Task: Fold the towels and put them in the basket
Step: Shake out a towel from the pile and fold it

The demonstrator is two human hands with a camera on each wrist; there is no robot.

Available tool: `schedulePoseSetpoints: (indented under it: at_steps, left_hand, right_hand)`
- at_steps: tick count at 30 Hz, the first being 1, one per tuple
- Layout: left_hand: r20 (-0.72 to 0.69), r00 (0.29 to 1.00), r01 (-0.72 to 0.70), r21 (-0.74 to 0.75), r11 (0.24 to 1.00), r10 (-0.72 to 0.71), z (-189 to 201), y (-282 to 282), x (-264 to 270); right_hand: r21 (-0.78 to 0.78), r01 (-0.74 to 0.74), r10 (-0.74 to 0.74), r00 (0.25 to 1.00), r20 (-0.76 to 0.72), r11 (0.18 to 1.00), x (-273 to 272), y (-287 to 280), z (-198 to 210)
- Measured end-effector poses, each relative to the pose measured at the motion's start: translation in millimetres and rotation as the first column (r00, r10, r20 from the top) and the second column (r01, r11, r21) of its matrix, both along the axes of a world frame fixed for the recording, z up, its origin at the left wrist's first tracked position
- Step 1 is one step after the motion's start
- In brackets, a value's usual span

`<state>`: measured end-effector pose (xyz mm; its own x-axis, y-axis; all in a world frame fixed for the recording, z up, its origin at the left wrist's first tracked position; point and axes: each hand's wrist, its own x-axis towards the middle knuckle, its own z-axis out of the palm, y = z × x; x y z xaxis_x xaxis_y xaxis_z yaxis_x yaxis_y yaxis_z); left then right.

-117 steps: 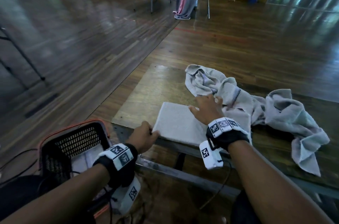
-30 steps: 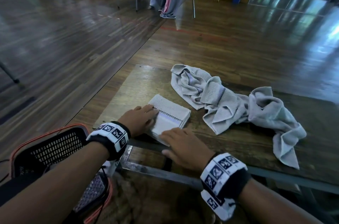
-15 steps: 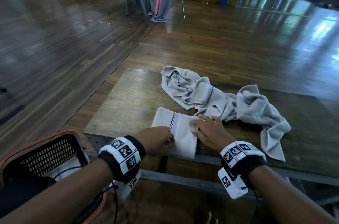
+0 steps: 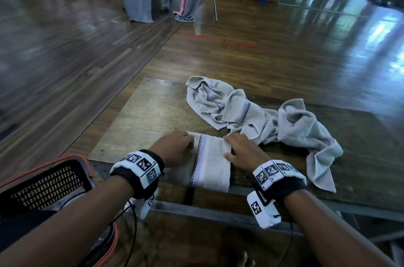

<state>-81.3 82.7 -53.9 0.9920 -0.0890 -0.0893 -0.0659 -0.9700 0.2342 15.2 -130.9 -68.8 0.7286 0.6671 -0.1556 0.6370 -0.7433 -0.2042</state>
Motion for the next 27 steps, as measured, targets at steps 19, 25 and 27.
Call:
schedulePoseSetpoints:
  at_steps: [19,25,27]
  left_hand:
    - [0.079,0.996,-0.038,0.048,0.998,0.034,-17.8,8.7,-0.3]
    - [0.126,0.992,-0.029,0.068,0.997,0.021,-25.8,7.6,1.0]
    - [0.134,0.99,-0.038,0.035,0.999,0.033,-25.4,9.0,1.9]
  right_hand:
    - [0.274,0.037,-0.036,0.999,-0.009,0.961,1.2,3.8,-1.4]
    - [0.312,0.098,-0.083,0.995,-0.059,0.945,-1.7,5.1,0.7]
    - [0.307,0.102,-0.091,0.995,-0.052,0.946,-1.6,5.8,2.7]
